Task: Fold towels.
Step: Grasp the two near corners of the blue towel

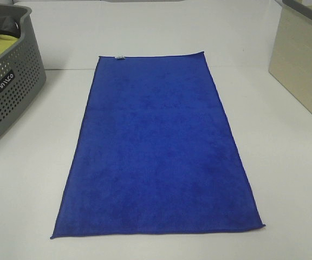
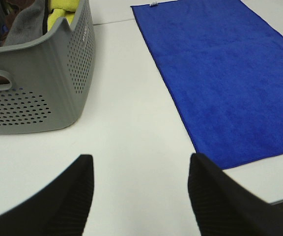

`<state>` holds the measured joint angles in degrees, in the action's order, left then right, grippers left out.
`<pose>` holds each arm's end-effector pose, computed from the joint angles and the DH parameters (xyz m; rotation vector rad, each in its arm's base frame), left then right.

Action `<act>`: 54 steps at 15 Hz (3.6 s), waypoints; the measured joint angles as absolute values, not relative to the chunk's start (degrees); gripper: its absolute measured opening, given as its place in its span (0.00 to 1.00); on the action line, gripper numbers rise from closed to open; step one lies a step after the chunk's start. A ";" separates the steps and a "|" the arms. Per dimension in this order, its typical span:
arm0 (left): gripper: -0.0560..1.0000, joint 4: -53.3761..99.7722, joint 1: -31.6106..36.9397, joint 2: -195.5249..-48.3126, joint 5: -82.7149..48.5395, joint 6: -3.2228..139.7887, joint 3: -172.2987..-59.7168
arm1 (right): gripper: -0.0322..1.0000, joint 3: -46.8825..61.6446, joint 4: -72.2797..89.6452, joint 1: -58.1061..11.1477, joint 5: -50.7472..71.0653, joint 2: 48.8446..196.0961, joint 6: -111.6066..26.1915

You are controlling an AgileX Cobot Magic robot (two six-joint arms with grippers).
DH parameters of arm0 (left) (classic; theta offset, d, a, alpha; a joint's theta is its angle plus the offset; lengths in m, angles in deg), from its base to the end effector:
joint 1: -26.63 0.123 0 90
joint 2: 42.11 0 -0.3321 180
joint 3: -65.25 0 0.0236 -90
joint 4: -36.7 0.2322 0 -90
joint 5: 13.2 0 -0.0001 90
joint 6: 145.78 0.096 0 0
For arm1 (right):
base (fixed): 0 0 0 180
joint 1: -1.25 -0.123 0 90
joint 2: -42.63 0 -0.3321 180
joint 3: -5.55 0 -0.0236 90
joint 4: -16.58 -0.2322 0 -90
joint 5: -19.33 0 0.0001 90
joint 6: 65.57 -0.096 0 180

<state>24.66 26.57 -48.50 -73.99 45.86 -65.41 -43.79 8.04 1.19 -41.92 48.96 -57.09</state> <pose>-0.0666 -0.0174 0.2688 0.2167 2.0065 -0.1228 -0.0666 0.0124 0.2673 -0.1600 2.0264 0.0858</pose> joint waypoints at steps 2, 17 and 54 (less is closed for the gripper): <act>0.58 24.66 26.57 -48.50 -73.99 45.86 -65.41 | 0.76 -43.79 8.04 1.19 -41.92 48.96 -57.09; 0.58 24.66 26.57 -48.50 -73.99 45.86 -65.41 | 0.76 -43.79 8.04 1.19 -41.92 48.96 -57.09; 0.58 -32.12 26.57 -127.97 -50.50 79.49 -62.26 | 0.76 -42.70 -7.20 1.25 -20.61 123.10 -51.99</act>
<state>-32.12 26.57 -127.97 -50.50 79.49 -62.26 -42.70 -7.20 1.25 -20.61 123.10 -51.99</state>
